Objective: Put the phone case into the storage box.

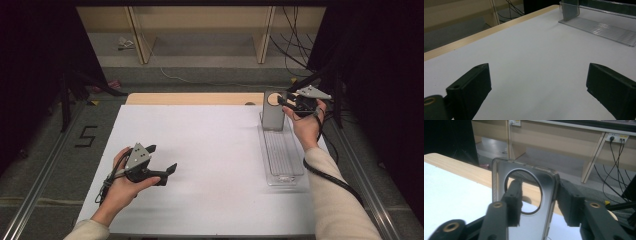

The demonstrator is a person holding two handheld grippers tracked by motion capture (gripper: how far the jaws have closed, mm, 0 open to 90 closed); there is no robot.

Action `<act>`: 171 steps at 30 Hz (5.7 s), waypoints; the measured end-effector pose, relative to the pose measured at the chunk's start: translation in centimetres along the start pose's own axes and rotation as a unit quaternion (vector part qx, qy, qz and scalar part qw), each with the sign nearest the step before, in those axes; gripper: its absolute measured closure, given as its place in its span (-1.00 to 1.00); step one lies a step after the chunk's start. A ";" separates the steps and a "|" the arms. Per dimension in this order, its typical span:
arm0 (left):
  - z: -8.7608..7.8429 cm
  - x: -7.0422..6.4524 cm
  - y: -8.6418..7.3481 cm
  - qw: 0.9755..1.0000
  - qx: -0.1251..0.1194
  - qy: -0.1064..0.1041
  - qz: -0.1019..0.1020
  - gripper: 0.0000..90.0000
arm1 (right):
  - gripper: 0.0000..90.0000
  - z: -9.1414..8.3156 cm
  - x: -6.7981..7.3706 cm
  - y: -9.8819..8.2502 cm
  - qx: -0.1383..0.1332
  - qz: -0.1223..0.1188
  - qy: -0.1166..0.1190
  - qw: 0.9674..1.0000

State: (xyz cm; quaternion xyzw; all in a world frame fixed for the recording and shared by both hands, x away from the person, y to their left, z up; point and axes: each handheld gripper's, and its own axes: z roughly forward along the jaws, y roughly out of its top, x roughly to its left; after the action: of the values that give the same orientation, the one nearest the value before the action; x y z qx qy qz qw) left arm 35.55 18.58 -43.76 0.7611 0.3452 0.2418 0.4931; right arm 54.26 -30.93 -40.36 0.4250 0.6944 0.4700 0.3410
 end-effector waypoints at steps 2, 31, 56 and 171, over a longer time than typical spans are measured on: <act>0.0 0.0 0.0 1.000 0.000 0.000 -0.001 -0.88 | 0.18 0.1 0.0 0.0 0.000 0.001 0.001 1.000; 0.0 0.0 0.0 1.000 0.000 0.000 0.000 -0.88 | -0.31 0.6 0.0 -0.5 0.000 0.014 -0.004 1.000; 0.0 0.0 0.0 1.000 -0.001 -0.001 -0.003 -0.86 | -0.45 0.2 -0.3 -0.5 -0.002 0.028 -0.006 1.000; -0.4 -0.4 0.3 1.000 -0.002 -0.005 0.002 -0.85 | -0.51 -11.1 6.9 -2.1 -0.002 -0.012 0.118 0.993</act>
State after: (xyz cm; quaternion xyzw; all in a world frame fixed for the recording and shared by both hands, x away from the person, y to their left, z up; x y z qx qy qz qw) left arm 35.06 18.40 -43.38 0.7618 0.3410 0.2397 0.4959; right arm 41.22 -29.10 -39.20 0.3575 0.7340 0.5141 0.2628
